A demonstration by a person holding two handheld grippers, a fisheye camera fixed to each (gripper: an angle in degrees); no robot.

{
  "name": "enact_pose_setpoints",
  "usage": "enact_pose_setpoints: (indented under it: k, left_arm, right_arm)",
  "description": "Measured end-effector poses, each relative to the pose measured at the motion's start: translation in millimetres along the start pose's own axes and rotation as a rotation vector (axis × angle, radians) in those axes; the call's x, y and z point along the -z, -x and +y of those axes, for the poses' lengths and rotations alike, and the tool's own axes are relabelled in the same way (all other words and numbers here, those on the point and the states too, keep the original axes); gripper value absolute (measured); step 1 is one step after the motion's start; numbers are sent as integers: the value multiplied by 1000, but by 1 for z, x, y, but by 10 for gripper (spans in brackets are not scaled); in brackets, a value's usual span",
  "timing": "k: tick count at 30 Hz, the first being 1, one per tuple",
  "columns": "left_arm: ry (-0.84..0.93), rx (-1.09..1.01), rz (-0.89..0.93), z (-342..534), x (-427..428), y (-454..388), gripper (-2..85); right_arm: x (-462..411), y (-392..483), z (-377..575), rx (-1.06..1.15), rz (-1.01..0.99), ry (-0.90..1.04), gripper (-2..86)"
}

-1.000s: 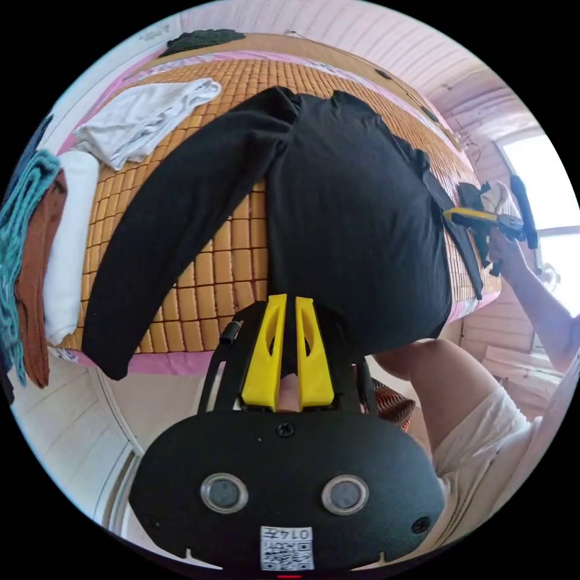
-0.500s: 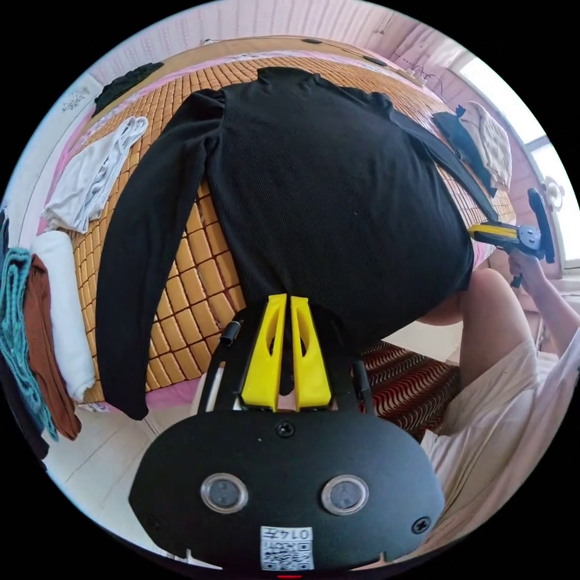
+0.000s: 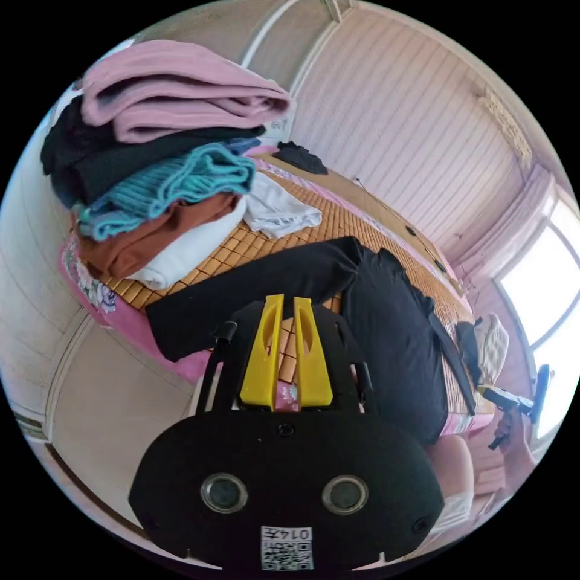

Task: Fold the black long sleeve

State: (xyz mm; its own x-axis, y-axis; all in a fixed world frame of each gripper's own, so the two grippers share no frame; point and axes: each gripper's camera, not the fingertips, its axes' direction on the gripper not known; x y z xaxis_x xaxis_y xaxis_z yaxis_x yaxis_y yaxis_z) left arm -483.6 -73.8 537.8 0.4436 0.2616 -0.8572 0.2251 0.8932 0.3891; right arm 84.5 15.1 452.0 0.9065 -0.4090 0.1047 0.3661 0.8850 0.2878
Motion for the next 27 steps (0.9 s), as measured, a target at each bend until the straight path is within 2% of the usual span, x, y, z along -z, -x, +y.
enact_pose_setpoints:
  k: [4,6,11,15,18,23,27]
  left_arm:
    - [-92,143,-104,18,33,68,64]
    - [-121,245,-121,34,42,108,67]
    - [-49,360,-77,41,22,156,106]
    - [-1,362,42,32,3,170,123]
    - [37,329,44,25,-9,171,121]
    - [99,372,142,21,-31,183,90]
    - [152,232,109,12,-43,173,32]
  right_arm:
    - [-11,69,-33,202,7,-6,41]
    - [-27,120,-60,322,-51,-6,64]
    - [-77,234,-113,555,-145,20,97]
    - [-129,328,-140,787,-194,121,152]
    - [-164,373,-153,878,-194,197,157]
    - [-205,415,-168,925,-95,184,150]
    - [-239,426,-176,917,2,208,105]
